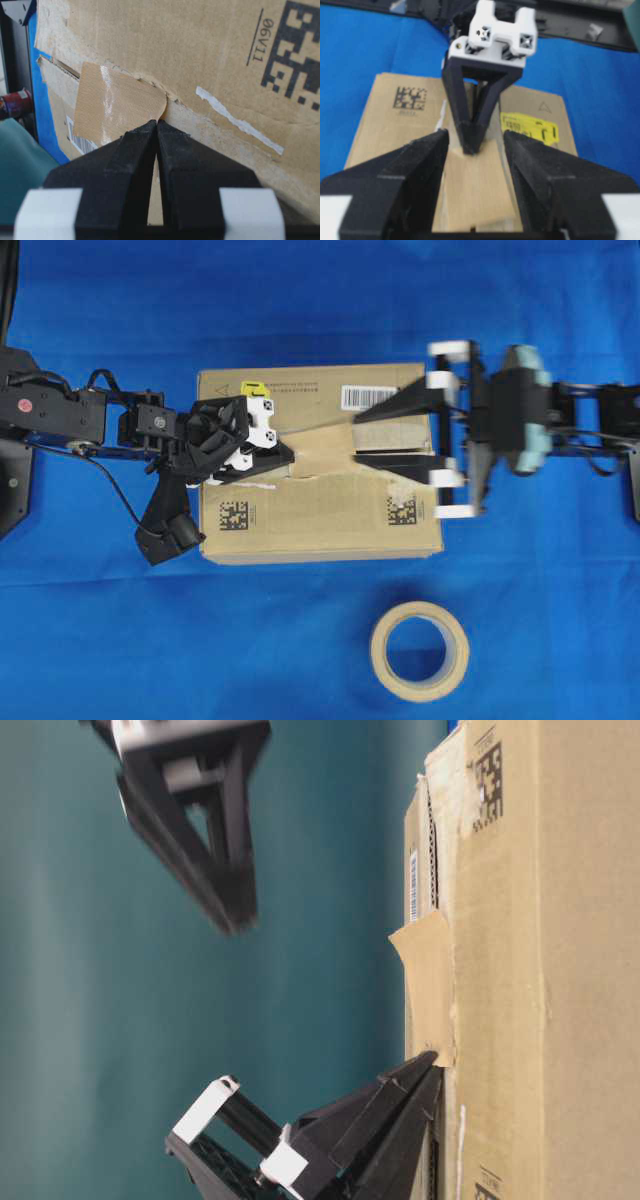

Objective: Apply tape along the seams of the closed cardboard box to seal it securely.
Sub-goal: 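Bring the right gripper in and press the tape onto the box top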

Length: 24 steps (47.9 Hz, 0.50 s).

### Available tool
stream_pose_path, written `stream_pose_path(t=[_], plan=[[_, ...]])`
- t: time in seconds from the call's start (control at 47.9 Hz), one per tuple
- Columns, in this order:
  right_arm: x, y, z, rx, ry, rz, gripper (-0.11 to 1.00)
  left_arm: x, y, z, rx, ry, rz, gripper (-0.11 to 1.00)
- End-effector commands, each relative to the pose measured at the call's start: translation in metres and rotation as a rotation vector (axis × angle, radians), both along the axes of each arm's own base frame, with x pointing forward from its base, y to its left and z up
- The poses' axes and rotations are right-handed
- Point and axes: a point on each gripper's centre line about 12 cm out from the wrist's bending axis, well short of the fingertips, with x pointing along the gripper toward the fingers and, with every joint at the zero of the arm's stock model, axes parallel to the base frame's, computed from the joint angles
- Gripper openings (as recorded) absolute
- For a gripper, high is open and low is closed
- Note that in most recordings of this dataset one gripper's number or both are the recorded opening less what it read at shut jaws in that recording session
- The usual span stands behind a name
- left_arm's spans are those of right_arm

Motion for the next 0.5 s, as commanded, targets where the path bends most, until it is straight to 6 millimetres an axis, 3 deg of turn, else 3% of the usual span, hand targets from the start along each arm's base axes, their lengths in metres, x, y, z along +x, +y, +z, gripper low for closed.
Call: stream_pose_path(t=[0.0,0.271,0.48], plan=[[0.016,-0.001,0.008,0.003,0.002,-0.003,0.56,0.004,0.002,0.010,-0.001,-0.031,0.005,0.01],[0.035,-0.003,-0.001,0.000,0.075,-0.006,0.56,0.004,0.002,0.008,-0.003,-0.012,0.006,0.01],[0.041,-0.011,-0.024,0.008,0.135,-0.029,0.55,0.003,0.002,0.008,-0.003,-0.011,0.006,0.01]])
